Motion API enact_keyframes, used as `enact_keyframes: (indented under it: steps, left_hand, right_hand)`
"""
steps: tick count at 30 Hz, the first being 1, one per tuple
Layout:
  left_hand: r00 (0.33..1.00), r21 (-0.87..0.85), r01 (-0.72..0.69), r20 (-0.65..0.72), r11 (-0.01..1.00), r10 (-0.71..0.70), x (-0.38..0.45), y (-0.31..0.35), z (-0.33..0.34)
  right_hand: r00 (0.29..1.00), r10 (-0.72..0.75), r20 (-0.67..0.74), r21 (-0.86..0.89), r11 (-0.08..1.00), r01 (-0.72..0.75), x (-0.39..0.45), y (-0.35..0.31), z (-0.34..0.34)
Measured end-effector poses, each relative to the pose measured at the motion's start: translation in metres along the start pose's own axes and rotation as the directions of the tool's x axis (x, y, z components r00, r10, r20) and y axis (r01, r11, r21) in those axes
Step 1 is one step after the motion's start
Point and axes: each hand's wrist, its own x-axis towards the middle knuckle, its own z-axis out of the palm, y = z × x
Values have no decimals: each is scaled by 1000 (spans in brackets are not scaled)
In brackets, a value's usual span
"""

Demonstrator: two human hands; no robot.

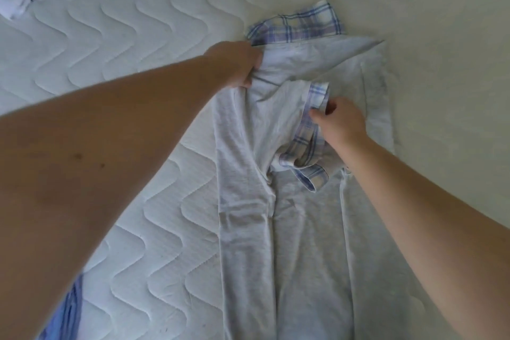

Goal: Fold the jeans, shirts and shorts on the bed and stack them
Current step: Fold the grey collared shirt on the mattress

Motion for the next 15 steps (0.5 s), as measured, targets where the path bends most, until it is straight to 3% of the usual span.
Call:
enact_keyframes:
  steps: [4, 7, 11, 13, 15]
  left_hand:
    - [997, 175, -45, 65, 983, 34, 10, 0, -20]
    - [1000, 23, -23, -15, 999, 23, 9, -3, -18]
    - [999, -271, 42, -5, 962, -45, 2, -2, -4]
    - [998, -300, 52, -3, 953, -56, 0, -4, -3]
    - [998, -222, 48, -28, 974, -56, 0, -8, -5]
  right_hand:
    - [980, -134, -150, 188, 969, 161, -14, 6, -12]
    - [975, -126, -184, 295, 939, 177, -27, 13, -13]
    - [1000, 1, 27, 471, 882, -14, -26, 16, -3]
    - [1000, -3, 1, 451, 893, 2, -24, 14, 3]
    - [994, -29, -102, 376, 924, 65, -24, 15, 7]
